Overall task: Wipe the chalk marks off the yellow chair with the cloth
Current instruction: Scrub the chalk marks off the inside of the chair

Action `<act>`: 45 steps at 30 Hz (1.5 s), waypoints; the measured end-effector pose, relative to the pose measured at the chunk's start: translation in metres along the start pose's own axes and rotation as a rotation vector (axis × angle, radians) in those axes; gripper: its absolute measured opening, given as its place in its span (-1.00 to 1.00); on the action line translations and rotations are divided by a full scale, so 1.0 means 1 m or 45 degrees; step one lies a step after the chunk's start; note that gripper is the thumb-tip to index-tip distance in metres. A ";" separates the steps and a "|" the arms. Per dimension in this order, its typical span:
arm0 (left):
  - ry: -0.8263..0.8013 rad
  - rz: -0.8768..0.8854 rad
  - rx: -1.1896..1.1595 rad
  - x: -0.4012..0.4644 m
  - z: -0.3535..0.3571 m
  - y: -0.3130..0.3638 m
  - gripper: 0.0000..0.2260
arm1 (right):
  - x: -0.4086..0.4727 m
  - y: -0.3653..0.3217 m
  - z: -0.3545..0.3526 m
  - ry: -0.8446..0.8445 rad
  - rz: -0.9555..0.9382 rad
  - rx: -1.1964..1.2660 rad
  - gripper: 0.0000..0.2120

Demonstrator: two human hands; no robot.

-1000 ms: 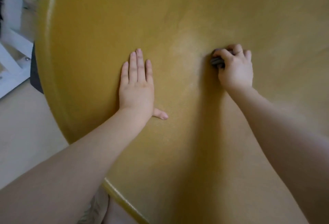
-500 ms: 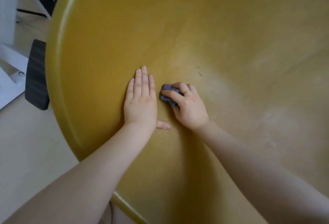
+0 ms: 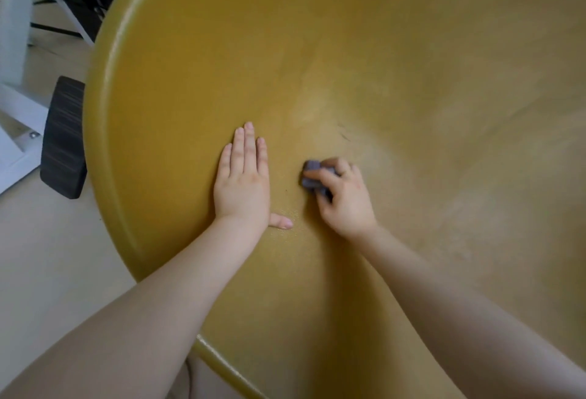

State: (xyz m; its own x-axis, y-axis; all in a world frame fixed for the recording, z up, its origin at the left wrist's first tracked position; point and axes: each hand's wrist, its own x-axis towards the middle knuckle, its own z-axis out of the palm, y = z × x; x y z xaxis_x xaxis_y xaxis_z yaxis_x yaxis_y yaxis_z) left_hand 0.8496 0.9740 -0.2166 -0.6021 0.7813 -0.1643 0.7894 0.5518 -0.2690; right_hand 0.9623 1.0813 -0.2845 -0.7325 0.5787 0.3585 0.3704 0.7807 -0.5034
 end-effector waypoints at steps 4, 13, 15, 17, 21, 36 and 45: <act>-0.042 0.010 -0.006 -0.006 -0.005 0.005 0.19 | -0.057 -0.015 -0.011 -0.293 -0.183 0.130 -0.67; -0.226 0.283 -0.084 -0.020 0.009 0.021 -0.08 | -0.027 0.050 -0.033 -0.088 -0.030 -0.207 -0.71; -0.237 0.273 -0.089 -0.022 0.012 0.022 0.03 | -0.010 0.076 -0.049 -0.025 0.138 -0.364 -0.68; -0.221 0.273 -0.072 -0.025 0.015 0.022 0.07 | 0.000 0.088 -0.059 0.048 0.227 -0.478 -0.66; -0.207 0.267 -0.081 -0.024 0.017 0.023 0.09 | -0.010 0.068 -0.042 0.138 0.276 -0.464 -0.68; -0.231 0.539 -0.170 -0.045 0.008 0.097 0.07 | -0.106 0.078 -0.086 -0.163 0.021 -0.445 -0.73; -0.344 0.504 -0.277 -0.043 0.021 0.111 0.13 | -0.059 0.162 -0.161 0.172 0.338 -0.801 -0.69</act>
State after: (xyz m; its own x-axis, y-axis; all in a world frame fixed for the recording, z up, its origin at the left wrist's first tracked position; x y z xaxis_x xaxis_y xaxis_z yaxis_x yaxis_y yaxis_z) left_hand 0.9604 0.9953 -0.2596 -0.2391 0.8551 -0.4601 0.9521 0.2995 0.0618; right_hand 1.1571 1.2117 -0.2607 -0.5090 0.7613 0.4016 0.8175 0.5736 -0.0512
